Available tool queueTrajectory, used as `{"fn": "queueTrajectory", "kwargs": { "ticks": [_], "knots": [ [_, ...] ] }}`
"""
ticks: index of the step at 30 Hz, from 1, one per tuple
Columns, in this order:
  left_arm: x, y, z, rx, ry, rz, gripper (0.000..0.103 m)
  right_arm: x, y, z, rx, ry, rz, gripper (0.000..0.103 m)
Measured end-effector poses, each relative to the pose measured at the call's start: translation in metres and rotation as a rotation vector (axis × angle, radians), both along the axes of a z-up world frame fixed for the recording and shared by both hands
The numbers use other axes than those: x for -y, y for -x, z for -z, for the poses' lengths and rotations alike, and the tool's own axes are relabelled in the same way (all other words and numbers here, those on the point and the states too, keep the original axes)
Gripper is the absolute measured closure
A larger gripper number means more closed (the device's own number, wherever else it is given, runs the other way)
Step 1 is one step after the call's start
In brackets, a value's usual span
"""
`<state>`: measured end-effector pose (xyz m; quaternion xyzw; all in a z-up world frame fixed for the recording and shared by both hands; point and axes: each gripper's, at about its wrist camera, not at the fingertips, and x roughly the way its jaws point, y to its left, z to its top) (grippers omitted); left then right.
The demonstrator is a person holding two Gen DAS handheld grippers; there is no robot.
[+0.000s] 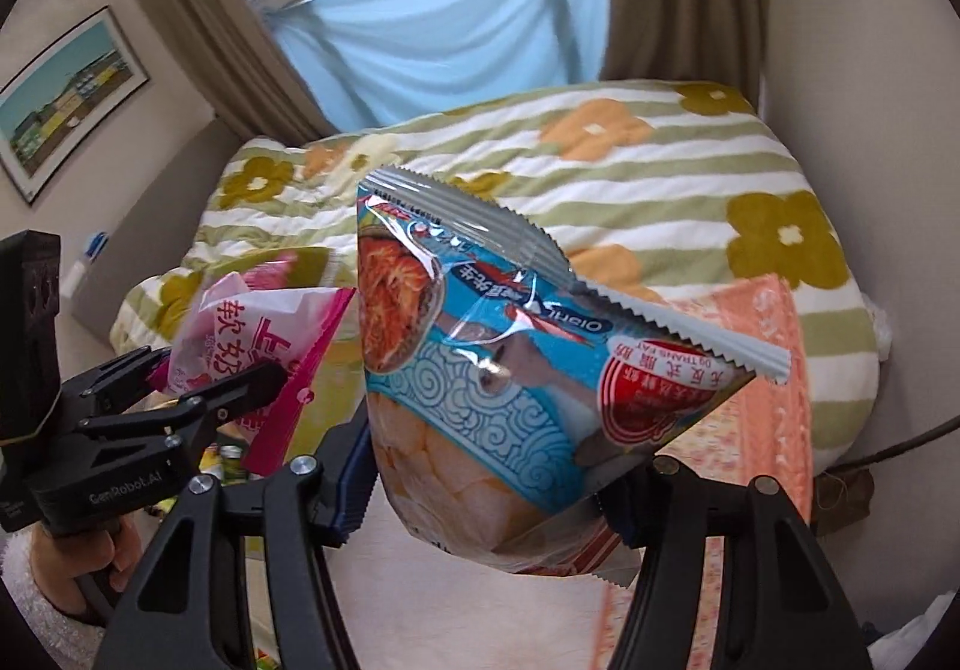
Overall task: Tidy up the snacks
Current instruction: 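Carry both bags into the cardboard box and open both tools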
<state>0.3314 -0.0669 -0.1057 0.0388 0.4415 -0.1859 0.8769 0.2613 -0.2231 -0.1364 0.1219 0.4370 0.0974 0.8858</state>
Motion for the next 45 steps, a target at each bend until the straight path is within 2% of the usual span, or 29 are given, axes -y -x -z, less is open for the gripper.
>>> {"fn": "queueTrajectory", "kwargs": {
  "ticks": [4,7,15,21,23,24,25,27,37,45],
  "knots": [
    [-0.055,0.010,-0.012,0.010,-0.017,-0.055,0.046,-0.049,0.007,-0.019,0.046,-0.015,-0.065,0.046],
    [-0.099,0.013,-0.014,0.012,-0.027,-0.098,0.046,-0.082,0.009,-0.022,0.054,-0.039,-0.108,0.046],
    [-0.183,0.006,0.007,-0.017,-0.092,-0.126,0.046,-0.164,0.004,-0.005,-0.002,-0.078,-0.181,0.046],
    [-0.198,-0.008,0.024,-0.040,-0.098,-0.096,0.045,-0.197,0.004,0.013,-0.065,-0.084,-0.170,0.046],
    [-0.198,-0.011,0.027,-0.057,-0.100,-0.096,0.041,-0.204,0.006,0.018,-0.082,-0.070,-0.172,0.046],
    [-0.198,-0.010,0.027,-0.060,-0.083,-0.091,0.032,-0.207,0.006,0.021,-0.090,-0.064,-0.172,0.046],
    [-0.197,-0.007,0.027,-0.058,-0.071,-0.089,0.016,-0.207,0.005,0.022,-0.097,-0.059,-0.173,0.046],
    [-0.199,-0.003,0.025,-0.050,-0.064,-0.100,0.000,-0.210,0.005,0.026,-0.107,-0.047,-0.171,0.046],
    [-0.244,0.044,0.012,-0.024,0.007,-0.316,0.000,-0.224,0.001,0.034,-0.128,-0.020,-0.298,0.046],
    [-0.248,0.052,0.019,-0.038,-0.051,-0.389,0.000,-0.244,-0.015,0.048,-0.163,-0.031,-0.400,0.045]
  ]
}}
